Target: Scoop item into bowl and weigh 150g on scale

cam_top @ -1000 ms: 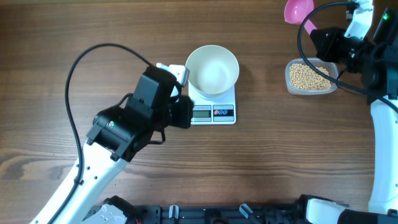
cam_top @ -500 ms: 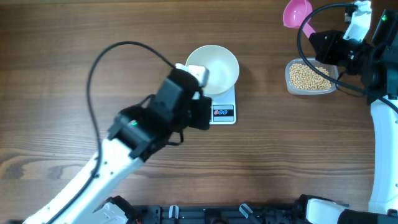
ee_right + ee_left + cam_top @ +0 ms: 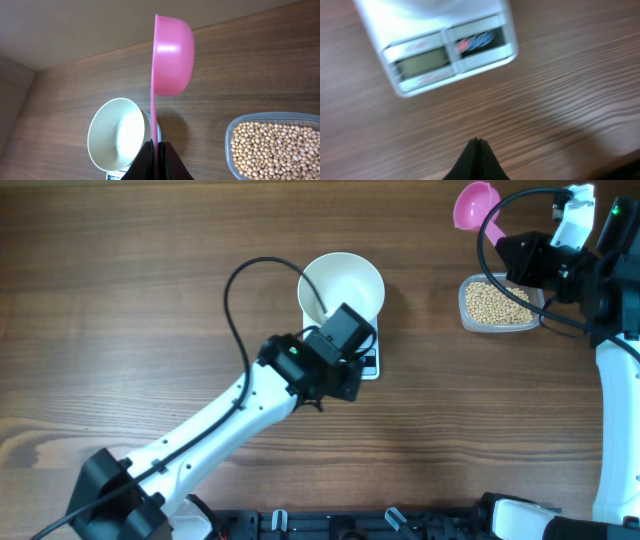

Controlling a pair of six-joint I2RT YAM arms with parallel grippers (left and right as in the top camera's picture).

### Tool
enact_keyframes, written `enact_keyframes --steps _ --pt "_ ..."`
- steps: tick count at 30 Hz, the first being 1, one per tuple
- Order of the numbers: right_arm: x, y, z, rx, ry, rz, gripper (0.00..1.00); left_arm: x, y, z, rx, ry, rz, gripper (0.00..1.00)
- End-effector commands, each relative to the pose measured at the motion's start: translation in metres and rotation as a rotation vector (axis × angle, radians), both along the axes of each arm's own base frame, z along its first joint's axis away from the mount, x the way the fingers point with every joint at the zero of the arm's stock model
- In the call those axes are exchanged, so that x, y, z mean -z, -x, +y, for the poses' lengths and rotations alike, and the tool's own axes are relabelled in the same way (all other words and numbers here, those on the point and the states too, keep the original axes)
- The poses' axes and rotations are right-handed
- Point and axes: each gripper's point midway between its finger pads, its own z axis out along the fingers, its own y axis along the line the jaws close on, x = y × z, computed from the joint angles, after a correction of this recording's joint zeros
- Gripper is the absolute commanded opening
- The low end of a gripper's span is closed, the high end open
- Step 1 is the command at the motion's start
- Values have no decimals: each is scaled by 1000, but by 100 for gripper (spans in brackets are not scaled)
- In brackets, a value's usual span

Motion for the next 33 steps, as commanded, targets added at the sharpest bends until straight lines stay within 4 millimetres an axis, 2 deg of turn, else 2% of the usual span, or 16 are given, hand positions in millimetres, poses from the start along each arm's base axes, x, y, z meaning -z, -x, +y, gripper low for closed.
enact_keyframes --steps 1,4,7,8,11,13,20,23,26,30,33 --pt "0 1 -3 2 18 -3 4 -13 -2 47 -124 -52 24 4" --pt "0 1 -3 5 19 -2 4 -27 -1 74 -195 -46 27 4" --pt "1 1 -3 5 20 -1 4 -38 -4 82 -230 15 -9 4" --pt "1 1 -3 5 20 0 4 -37 -4 79 -225 53 -8 4" --pt "1 1 -3 5 20 1 4 -11 0 54 -171 173 24 4" --pt "1 1 -3 5 19 0 4 -2 -1 40 -137 221 17 4" --pt "1 1 -3 4 19 1 4 -4 -17 -20 -1 308 -139 4" --pt "1 2 -3 5 19 3 4 3 -24 -34 7 262 -220 4" --pt "2 2 -3 4 19 4 4 14 -31 -39 -2 206 -269 4" --pt "2 2 -3 4 19 5 4 33 -35 -28 -29 125 -260 4" --pt "1 2 -3 -7 33 -4 4 36 -37 -26 -39 119 -255 4"
